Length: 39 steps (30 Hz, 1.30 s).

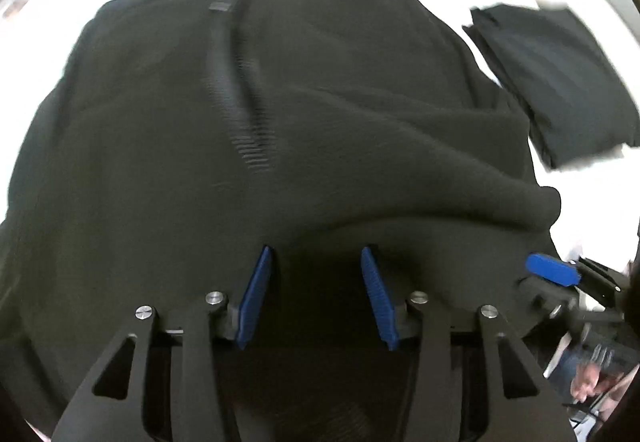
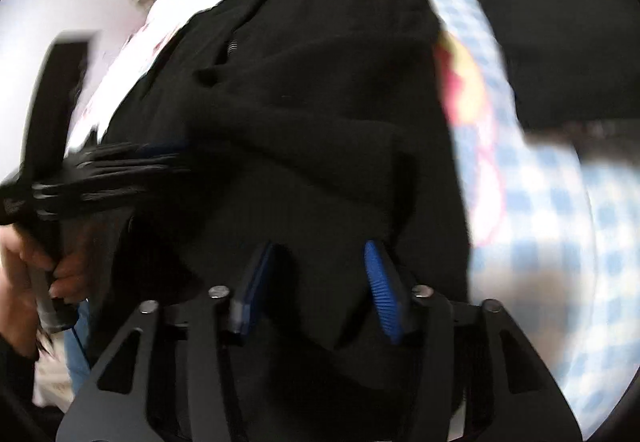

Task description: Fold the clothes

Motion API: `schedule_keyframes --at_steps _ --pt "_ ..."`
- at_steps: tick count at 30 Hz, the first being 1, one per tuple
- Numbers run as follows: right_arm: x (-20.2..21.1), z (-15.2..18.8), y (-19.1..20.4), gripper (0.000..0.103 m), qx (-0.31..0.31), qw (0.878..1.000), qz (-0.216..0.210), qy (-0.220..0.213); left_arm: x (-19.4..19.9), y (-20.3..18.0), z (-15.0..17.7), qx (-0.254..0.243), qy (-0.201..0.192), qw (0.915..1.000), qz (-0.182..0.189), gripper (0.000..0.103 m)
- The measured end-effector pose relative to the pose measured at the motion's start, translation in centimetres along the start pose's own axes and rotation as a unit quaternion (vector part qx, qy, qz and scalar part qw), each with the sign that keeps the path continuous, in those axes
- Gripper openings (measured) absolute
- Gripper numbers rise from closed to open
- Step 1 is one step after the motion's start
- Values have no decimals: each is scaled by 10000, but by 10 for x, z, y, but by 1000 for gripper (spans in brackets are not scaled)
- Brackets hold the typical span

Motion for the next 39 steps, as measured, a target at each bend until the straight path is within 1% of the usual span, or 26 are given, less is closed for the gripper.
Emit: schedule_keyframes --at_steps 1,2,4,5,6,8,9,11,13,14,16,18,21,23,24,25,27,28,29,31,33,34,35,38,39 --pt "8 0 -7 45 -129 9999 48 -39 17 7 4 57 -177 9998 92 51" --pt "18 0 -14 47 -223 9996 117 -112 30 11 9 92 -314 9991 266 52" --pt "36 3 -18 55 -266 9991 166 -277 56 17 26 227 -556 9954 748 54" --pt "44 6 -15 56 -275 9990 118 -342 64 21 36 340 -611 9932 936 54" --pt "50 10 -11 56 -304 9988 12 -372 67 25 43 438 -603 9919 1030 54" --pt "58 23 0 56 -349 9986 -153 -355 63 33 68 677 -532 9877 1304 54" --pt "56 29 5 56 -310 9988 -171 -340 52 35 66 712 -459 9865 1401 54" --pt "47 44 18 56 -230 9993 -167 -254 37 31 88 846 -215 9854 1463 53" --pt "32 64 19 55 -263 9996 -71 -1 41 28 104 885 -388 9832 1552 52" --pt "29 72 17 53 -282 9996 11 82 45 26 112 908 -493 9811 1638 52" --pt "32 86 16 51 -220 9997 111 78 71 19 122 959 -866 9678 2160 53" --pt "45 94 19 51 -114 9998 157 -14 81 16 129 771 -996 9713 2018 53" --pt "60 93 27 52 -83 9995 83 -285 71 -3 130 436 -876 9702 2215 53" --pt "57 90 31 52 -81 9991 136 -401 59 -16 133 320 -647 9735 2169 53" --pt "50 90 33 52 -21 9992 201 -345 50 -21 132 252 -513 9741 2187 53" --pt "40 92 35 52 88 9994 286 -199 42 -25 138 165 -339 9758 2153 54" --pt "24 97 38 52 294 9984 472 38 27 -29 152 -33 48 9831 1829 54" --pt "23 102 37 52 349 9979 546 37 22 -31 160 -112 146 9850 1716 54" --pt "24 106 36 52 312 9981 532 31 23 -32 165 -160 124 9848 1727 54" --pt "27 112 30 53 121 9990 416 144 33 -31 169 -131 -15 9815 1909 54" --pt "33 116 26 52 -32 9993 275 259 52 -28 168 13 -261 9753 2193 54" --pt "38 115 25 52 -67 9995 197 247 62 -26 166 75 -406 9716 2330 54" --pt "48 111 28 53 -28 9999 90 143 71 -23 165 136 -545 9677 2457 54" --pt "77 96 45 55 205 9992 -237 -237 92 -7 165 313 -851 9594 2672 57" --pt "81 91 50 57 284 9986 -296 -322 91 2 168 400 -836 9609 2607 57"
Point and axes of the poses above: each gripper's, at about its wrist camera, not at the fingertips, and x roughly against the way its jaws point, y to its left, z to its underside, the point moved 8 cm from there along -x, roughly the way its jaws point, and after that the axes turned 10 degrees about z, right-handed, at the moved point
